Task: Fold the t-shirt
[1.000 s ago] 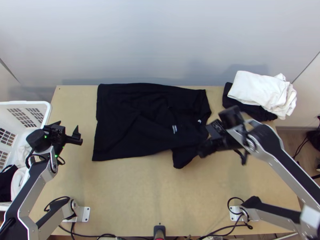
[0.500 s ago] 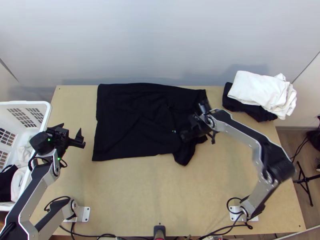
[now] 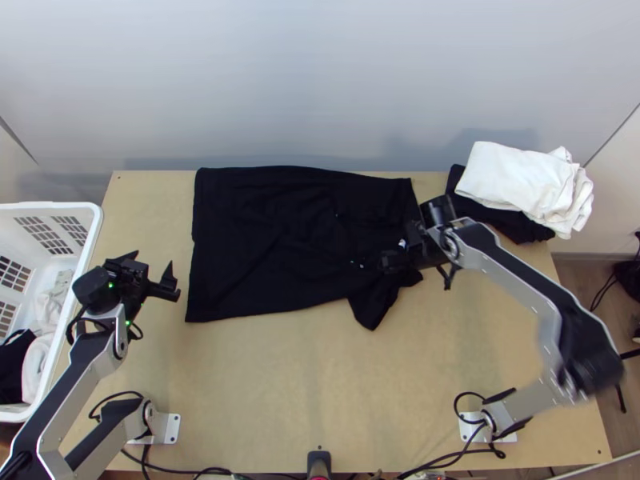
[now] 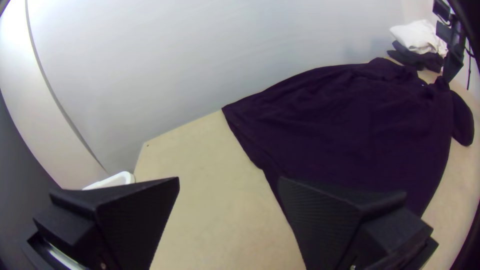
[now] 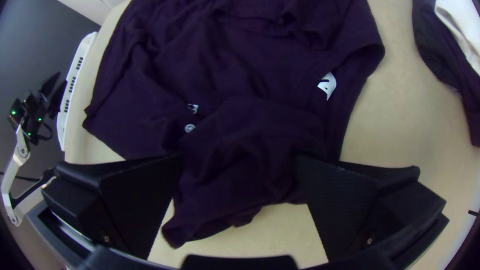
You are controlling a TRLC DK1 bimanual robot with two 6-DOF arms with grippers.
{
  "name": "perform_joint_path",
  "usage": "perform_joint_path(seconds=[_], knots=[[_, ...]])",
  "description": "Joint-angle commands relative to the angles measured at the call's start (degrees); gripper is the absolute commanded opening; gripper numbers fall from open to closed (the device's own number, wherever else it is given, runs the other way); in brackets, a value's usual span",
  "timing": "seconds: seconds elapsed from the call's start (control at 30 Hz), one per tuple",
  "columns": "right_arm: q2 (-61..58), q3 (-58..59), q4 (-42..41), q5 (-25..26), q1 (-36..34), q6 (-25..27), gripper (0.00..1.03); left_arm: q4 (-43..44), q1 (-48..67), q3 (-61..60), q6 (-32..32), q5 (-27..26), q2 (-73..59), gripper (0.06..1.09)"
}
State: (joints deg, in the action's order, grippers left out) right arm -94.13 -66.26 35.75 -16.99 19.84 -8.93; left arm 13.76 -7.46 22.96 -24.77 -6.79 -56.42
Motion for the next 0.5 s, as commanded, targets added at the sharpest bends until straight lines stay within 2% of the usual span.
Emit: perform_joint_path(seconds=[0.0,0.1,0.3,0.47], knots=[[15.73,2.01,4.16,-0.50,0.03,-5.31,0.98,-0.58,3.16,-0.72,0.87,1.69,1.40,1.02],[20.12,2.45,6.70,-0.50,2.05,-7.51,0.98,-0.58,4.04,-0.81,1.31,2.57,1.84,1.02],[24.52,10.71,8.20,-0.50,3.98,-7.86,0.98,-0.84,4.12,-0.55,1.57,2.83,2.63,1.01],[23.37,21.17,3.45,-0.50,6.88,-9.00,0.98,-2.16,4.12,-0.72,2.54,2.83,4.13,1.02]])
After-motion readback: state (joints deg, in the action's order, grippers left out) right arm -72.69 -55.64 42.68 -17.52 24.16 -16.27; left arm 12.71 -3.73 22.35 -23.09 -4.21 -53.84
